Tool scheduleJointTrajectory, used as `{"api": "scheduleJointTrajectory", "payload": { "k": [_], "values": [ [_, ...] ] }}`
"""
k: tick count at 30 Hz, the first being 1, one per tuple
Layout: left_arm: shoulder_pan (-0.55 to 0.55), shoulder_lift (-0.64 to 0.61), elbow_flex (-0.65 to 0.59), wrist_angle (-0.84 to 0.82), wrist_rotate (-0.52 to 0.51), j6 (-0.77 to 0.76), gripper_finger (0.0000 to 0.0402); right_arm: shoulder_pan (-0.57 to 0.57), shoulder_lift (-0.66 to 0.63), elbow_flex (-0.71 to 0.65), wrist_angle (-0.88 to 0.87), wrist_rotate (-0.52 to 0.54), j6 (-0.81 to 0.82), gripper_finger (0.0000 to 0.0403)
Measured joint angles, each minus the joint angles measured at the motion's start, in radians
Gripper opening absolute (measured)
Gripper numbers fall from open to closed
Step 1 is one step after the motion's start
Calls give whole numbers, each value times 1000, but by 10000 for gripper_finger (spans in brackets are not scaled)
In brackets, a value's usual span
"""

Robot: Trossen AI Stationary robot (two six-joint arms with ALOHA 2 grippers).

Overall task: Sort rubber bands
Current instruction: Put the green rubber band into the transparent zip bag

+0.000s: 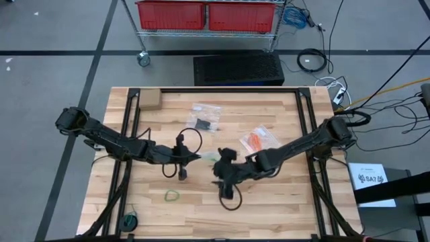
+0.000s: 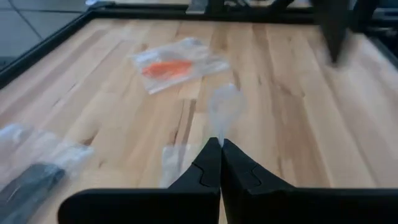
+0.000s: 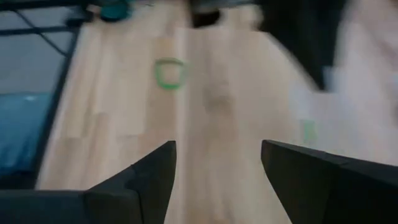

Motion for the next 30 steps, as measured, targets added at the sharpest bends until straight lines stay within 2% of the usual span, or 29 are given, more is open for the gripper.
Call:
{"api": "scheduleJointTrajectory", "payload": {
  "k": [5, 9, 14, 16, 20, 30],
  "values": [
    [-26, -34, -61, 2, -45, -63, 0, 6, 125, 0, 217, -90, -46, 223],
    [-65, -102, -131, 19, -113, -127, 0, 6, 218, 0, 406, -118, -142, 212],
    [-107, -190, -185, 43, -166, -132, 0, -3, 326, 0, 617, -192, -215, 195],
    [-115, -217, -191, 41, -194, -131, 0, -12, 366, 13, 652, -202, -216, 189],
    [-120, -279, -206, 39, -219, -106, 0, -38, 466, 145, 604, -204, -208, 178],
    [-120, -421, -241, -29, -222, -104, 0, -70, 750, 597, 224, -218, -162, 193]
  ]
}}
